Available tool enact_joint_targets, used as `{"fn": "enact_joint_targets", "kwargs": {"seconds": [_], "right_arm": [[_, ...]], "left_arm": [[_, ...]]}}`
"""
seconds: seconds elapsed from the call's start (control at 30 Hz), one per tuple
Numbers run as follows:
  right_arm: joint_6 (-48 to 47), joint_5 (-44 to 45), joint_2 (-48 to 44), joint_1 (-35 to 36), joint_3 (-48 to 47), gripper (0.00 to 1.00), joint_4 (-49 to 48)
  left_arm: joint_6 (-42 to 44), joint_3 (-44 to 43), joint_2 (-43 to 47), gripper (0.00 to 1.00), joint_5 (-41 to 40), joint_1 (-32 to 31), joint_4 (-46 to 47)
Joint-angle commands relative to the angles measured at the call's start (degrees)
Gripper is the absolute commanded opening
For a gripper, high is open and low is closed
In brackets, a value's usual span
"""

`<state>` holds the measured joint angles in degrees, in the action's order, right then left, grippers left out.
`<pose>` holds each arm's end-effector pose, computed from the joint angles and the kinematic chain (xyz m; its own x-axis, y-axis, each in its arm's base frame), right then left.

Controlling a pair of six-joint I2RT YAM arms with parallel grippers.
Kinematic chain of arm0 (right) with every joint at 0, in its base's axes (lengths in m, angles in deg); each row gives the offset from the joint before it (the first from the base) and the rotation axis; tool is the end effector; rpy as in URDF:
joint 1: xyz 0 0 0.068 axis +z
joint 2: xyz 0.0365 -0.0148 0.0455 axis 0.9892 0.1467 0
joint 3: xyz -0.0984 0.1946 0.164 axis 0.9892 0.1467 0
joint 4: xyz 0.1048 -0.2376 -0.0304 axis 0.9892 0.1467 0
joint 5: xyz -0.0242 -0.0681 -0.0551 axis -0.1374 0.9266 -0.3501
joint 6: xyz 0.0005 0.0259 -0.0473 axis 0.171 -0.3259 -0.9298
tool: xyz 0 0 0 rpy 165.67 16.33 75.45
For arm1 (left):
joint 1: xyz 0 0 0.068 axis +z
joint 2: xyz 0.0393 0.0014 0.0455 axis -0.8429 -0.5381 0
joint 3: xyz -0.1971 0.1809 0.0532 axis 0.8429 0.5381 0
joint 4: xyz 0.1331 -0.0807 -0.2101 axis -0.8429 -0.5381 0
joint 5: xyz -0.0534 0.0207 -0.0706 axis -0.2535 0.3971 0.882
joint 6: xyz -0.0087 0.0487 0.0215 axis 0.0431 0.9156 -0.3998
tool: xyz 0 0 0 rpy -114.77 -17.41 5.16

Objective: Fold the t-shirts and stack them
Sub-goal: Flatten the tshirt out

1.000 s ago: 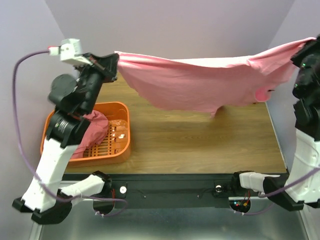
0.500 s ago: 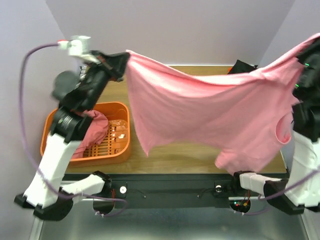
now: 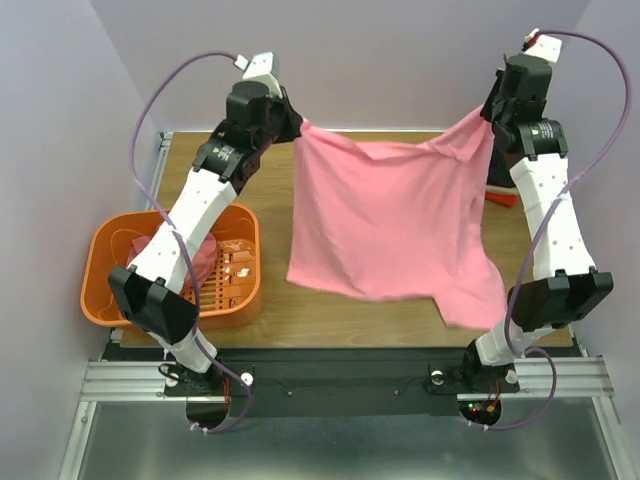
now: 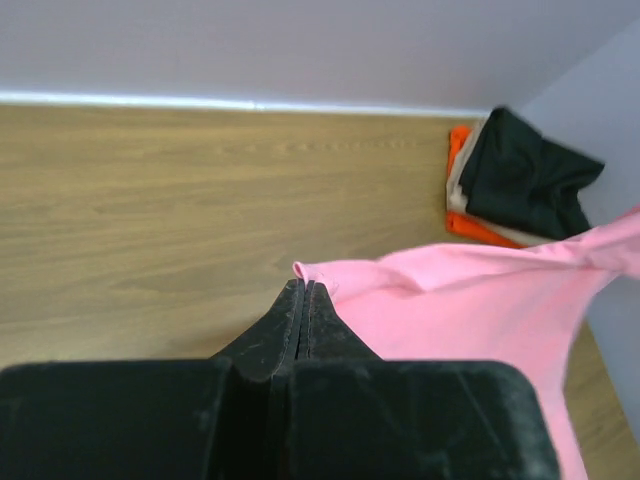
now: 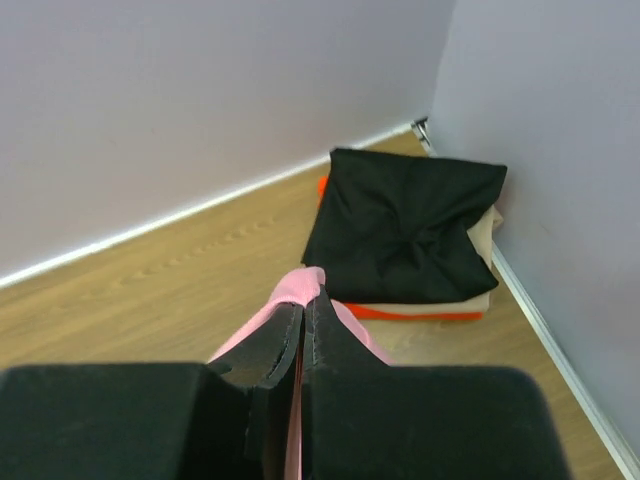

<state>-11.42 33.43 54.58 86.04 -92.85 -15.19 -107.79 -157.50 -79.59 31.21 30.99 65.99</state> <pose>0.3510 0.0116 0.4791 -0.2042 0.1517 -0.9671 0.4021 0.9137 0.0585 0.3304 -0.1639 0.4547 -0.2723 -0.2659 -0.9247 0.3605 0.8629 -0.3542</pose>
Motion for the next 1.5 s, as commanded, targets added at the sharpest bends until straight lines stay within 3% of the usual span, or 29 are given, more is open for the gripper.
{"fn": "enact_joint_targets", "kwargs": {"seconds": [0.0, 0.23, 0.53, 0.9, 1.1, 1.27, 1.37, 1.47], "right_arm": [[-0.5, 0.3, -6.3, -0.3, -6.5, 0.01, -5.3], [-1.3, -0.3, -11.8, -0.3, -6.9, 0.01, -5.3], [-2.6, -0.1, -21.7, -0.3, -9.2, 0.0, -5.4], [-3.9, 0.2, -25.6, -0.3, -17.4, 0.0, -5.6], [-3.0, -1.1, -20.4, -0.3, -14.9, 0.01, -6.1], [0.6, -5.4, -12.7, -0.3, -3.9, 0.0, -8.7], [2.9, -7.6, -2.6, -0.3, 0.8, 0.0, -12.2], [4.8, -11.0, 11.8, -0.3, -5.2, 0.0, -13.7]], "left_arm": [[1.8, -9.9, 3.2, 0.0, -3.2, 1.0, 2.5], [3.5, -10.0, 7.9, 0.0, -0.7, 1.4, 5.5], [4.7, -1.9, 22.7, 0.0, 6.5, 1.4, 13.3], [-0.7, -5.3, 27.1, 0.0, 14.3, 1.4, 6.9], [-0.8, -2.5, 24.5, 0.0, 15.8, 1.4, 4.6], [0.0, 3.0, 15.8, 0.0, 14.8, 1.8, 0.2], [0.8, 6.6, 9.0, 0.0, 8.9, 4.2, -0.2], [-1.2, 5.6, -0.5, 0.01, 5.0, 8.8, 2.3]]}}
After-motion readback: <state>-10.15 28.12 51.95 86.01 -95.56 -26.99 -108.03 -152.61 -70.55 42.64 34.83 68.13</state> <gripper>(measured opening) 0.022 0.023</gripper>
